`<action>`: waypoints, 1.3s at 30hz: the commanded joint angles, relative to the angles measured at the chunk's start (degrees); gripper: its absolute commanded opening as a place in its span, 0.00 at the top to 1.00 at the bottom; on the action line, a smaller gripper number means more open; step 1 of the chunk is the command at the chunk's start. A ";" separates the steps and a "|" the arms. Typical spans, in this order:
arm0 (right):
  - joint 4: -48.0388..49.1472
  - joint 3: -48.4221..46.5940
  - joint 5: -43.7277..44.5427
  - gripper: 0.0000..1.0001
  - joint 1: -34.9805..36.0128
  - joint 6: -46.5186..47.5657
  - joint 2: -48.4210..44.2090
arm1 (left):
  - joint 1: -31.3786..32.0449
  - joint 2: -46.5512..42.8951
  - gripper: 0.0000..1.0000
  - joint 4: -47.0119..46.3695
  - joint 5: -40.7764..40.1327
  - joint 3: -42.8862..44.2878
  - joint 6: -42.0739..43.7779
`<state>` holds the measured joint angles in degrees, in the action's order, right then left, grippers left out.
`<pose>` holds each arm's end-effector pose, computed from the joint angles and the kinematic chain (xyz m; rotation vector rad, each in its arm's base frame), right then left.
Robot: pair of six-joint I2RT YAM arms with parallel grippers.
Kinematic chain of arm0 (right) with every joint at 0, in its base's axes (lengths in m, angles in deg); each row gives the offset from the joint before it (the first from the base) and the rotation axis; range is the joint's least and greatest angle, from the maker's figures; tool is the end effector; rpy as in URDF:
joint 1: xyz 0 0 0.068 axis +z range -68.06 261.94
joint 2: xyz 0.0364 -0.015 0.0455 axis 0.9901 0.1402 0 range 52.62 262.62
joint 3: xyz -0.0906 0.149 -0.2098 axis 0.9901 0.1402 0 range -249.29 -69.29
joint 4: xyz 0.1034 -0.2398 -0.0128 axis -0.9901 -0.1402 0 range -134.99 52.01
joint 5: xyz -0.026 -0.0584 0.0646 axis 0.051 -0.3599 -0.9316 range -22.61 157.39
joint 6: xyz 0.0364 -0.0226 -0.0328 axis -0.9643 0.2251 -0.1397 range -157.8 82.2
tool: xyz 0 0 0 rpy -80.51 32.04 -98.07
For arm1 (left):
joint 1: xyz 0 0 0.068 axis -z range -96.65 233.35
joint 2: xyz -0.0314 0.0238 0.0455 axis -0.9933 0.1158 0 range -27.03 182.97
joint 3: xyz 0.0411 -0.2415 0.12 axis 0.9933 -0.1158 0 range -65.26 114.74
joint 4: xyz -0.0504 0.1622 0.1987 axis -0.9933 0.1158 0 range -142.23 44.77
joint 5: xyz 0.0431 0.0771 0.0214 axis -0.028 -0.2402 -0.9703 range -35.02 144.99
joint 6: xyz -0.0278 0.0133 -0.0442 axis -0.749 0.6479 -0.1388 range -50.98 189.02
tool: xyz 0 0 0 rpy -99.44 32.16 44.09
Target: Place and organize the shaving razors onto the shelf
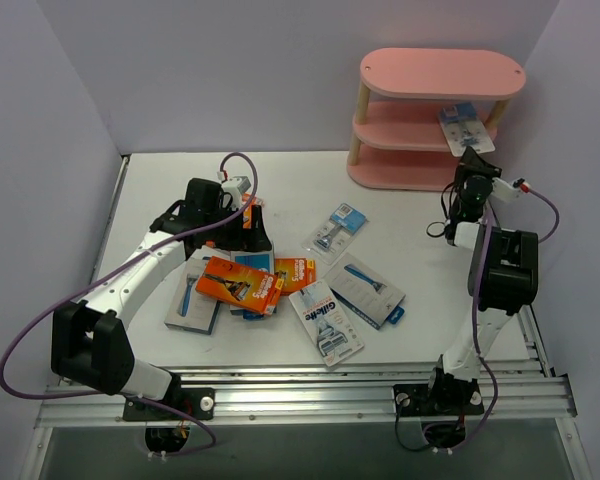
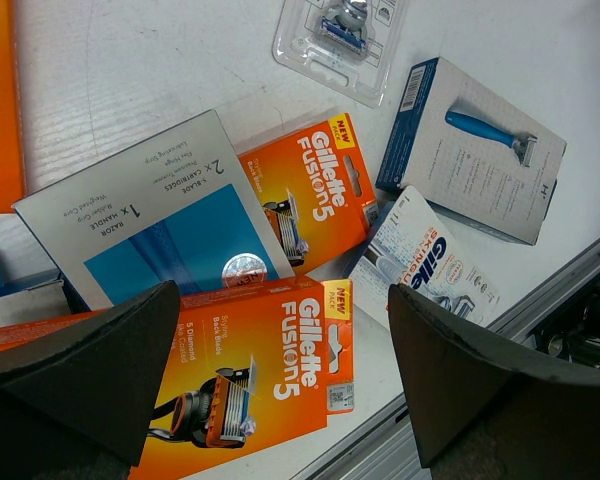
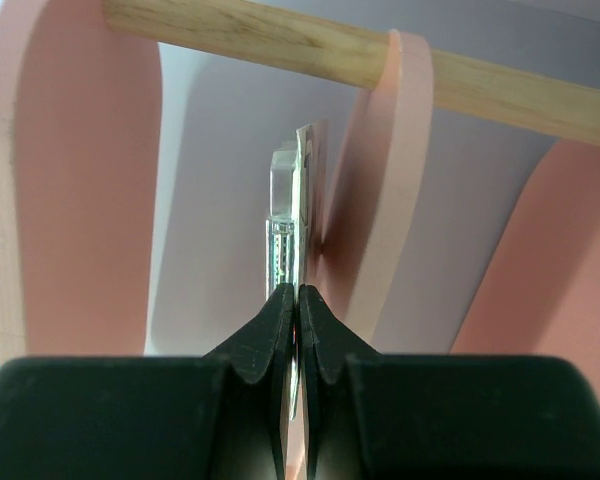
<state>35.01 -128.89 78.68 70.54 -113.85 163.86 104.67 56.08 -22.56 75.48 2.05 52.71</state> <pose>0.4065 -0.0891 0.2443 0.9856 0.7710 0.8666 0.2896 -0.1262 0.2901 0.2843 2.4074 -0.7329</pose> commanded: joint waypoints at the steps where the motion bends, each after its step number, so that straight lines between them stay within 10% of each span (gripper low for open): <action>1: 5.67 -2.72 2.95 1.00 0.59 0.55 0.82 | 0.12 0.03 0.06 -2.86 1.31 1.95 -0.21; 31: 6.99 -6.06 6.91 1.00 1.99 -1.21 5.39 | 0.12 0.56 0.06 -2.95 1.75 1.95 -0.38; 39: 6.02 -7.73 6.11 0.86 2.08 -1.03 6.09 | 0.12 0.56 0.06 -2.95 1.83 1.95 -0.38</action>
<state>35.51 -133.63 83.23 72.25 -114.96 170.33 104.67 56.45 -22.60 76.13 2.05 52.66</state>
